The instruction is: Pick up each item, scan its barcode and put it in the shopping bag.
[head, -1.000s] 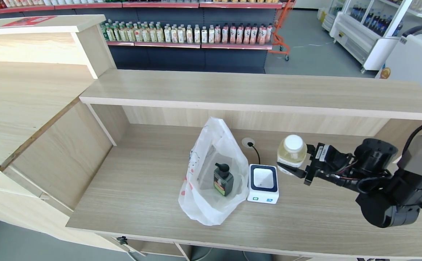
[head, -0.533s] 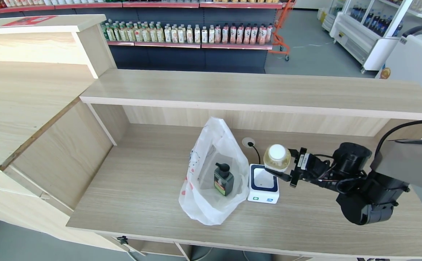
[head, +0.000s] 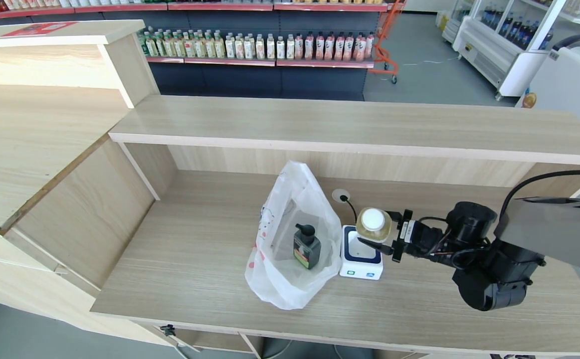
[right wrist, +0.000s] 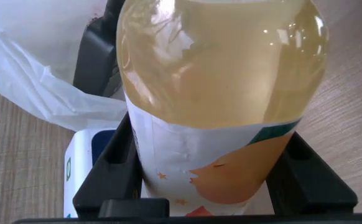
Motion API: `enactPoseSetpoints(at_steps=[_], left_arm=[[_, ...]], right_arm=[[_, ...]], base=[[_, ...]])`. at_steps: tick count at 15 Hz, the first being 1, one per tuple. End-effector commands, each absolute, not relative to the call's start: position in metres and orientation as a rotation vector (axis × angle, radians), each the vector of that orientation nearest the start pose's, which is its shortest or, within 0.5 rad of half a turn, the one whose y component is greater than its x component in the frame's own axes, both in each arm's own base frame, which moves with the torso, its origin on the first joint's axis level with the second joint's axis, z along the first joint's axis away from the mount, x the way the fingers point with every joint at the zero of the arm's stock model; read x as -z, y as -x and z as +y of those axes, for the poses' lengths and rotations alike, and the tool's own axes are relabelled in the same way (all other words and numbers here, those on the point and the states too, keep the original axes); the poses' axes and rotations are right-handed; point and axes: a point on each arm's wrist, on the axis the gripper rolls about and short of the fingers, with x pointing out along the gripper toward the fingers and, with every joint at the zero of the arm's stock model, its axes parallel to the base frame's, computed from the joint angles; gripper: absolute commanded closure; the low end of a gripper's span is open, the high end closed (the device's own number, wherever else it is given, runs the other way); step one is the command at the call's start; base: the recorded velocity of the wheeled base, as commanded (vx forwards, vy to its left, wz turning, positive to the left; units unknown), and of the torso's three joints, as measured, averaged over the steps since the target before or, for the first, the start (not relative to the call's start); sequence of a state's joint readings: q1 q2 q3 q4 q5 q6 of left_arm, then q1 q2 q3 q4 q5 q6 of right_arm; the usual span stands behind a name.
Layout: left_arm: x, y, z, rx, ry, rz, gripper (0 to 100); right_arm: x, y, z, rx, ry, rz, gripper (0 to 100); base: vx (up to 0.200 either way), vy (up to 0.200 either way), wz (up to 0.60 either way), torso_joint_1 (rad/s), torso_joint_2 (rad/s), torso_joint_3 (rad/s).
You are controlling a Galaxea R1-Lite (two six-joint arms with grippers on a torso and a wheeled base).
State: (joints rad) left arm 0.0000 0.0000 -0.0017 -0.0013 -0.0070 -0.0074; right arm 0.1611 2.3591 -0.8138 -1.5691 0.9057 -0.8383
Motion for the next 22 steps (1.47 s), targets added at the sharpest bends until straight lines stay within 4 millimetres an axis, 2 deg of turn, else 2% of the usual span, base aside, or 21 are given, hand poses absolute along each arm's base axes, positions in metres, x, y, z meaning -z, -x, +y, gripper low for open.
enactPoseSetpoints(at_steps=[1,7,14,15,17,20,22], left_arm=[[-0.076,0.023,0.0,0.006,0.008,-0.003,0],[-0.076,0.023,0.0,0.008,0.008,-0.003,0],[-0.076,0.023,0.0,0.006,0.008,-0.003,0],[-0.076,0.023,0.0,0.006,0.008,-0.003,0],[-0.076,0.023,0.0,0.008,0.008,-0.003,0],[-0.076,0.023,0.0,0.008,0.008,-0.003,0],[-0.076,0.023,0.0,0.008,0.008,-0.003,0]], right_arm=[[-0.035,-0.382,0.082,-0.999,0.769,-0.472,100],[-0.029,-0.392,0.094,-1.012,0.774,-0.501,100],[-0.031,-0.393,0.091,-1.002,0.777,-0.504,100],[-0.038,-0.392,0.09,-0.996,0.776,-0.514,100],[-0.068,-0.385,0.085,-0.975,0.73,-0.527,100],[-0.115,-0.354,0.072,-0.974,0.531,-0.452,100],[-0.132,-0.342,0.069,-0.869,0.424,-0.397,100]], base=[[0.0,0.0,0.0,0.0,0.0,0.0],[0.0,0.0,0.0,0.0,0.0,0.0],[0.0,0.0,0.0,0.0,0.0,0.0],[0.0,0.0,0.0,0.0,0.0,0.0],[0.0,0.0,0.0,0.0,0.0,0.0],[0.0,0.0,0.0,0.0,0.0,0.0],[0.0,0.0,0.0,0.0,0.0,0.0]])
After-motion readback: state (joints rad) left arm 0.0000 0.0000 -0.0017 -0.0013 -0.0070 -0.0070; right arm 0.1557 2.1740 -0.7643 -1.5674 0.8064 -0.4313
